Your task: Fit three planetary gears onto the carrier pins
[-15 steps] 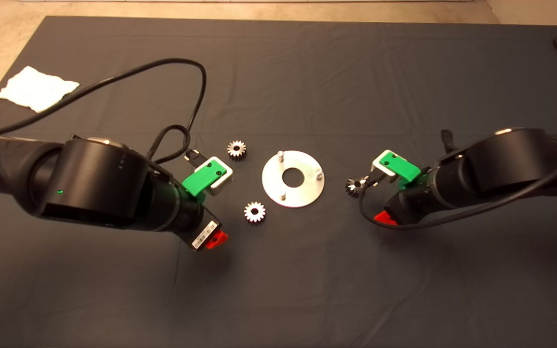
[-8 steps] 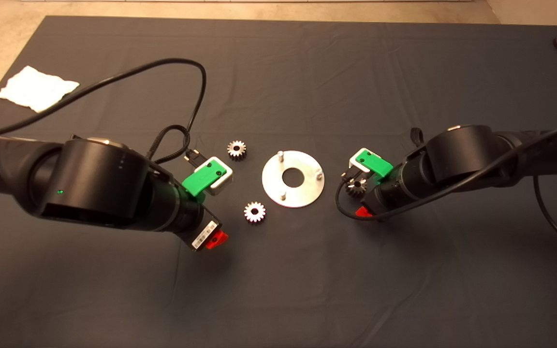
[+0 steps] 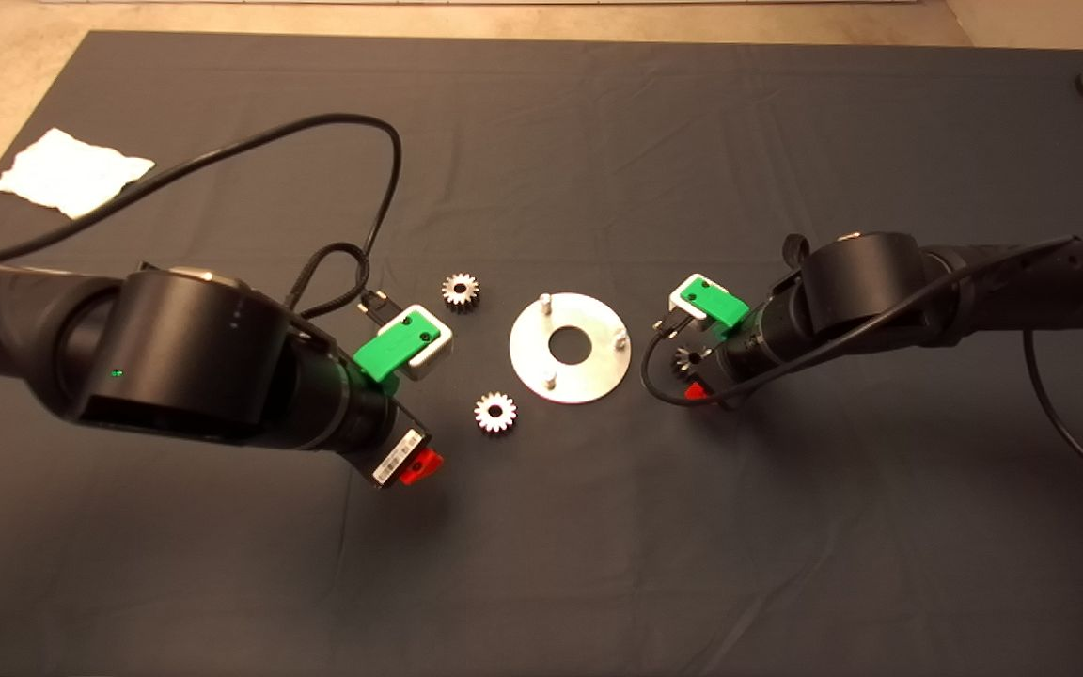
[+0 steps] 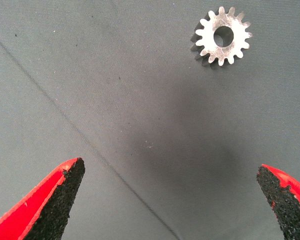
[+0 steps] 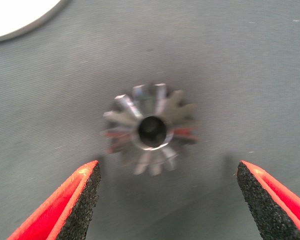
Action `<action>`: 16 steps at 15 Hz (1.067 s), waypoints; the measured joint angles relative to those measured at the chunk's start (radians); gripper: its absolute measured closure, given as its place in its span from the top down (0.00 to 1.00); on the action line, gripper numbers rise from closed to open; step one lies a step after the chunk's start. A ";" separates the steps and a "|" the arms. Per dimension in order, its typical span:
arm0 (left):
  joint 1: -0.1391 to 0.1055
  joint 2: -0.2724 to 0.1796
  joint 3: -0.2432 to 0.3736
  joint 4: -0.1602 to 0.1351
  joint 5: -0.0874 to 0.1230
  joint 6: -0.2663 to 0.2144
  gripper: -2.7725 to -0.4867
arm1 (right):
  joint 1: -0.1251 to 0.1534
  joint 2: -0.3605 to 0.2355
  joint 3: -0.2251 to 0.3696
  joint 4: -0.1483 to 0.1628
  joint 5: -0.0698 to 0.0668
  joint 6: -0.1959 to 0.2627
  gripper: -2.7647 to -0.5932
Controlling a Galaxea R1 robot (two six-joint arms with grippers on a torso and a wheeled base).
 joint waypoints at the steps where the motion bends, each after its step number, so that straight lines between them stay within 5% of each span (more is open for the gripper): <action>1: 0.000 0.000 0.000 0.000 0.000 0.000 0.88 | 0.000 0.000 -0.007 -0.003 0.000 0.000 0.66; 16: 0.000 0.000 0.000 0.000 0.000 0.000 0.88 | 0.003 0.023 -0.020 -0.004 0.000 0.000 0.66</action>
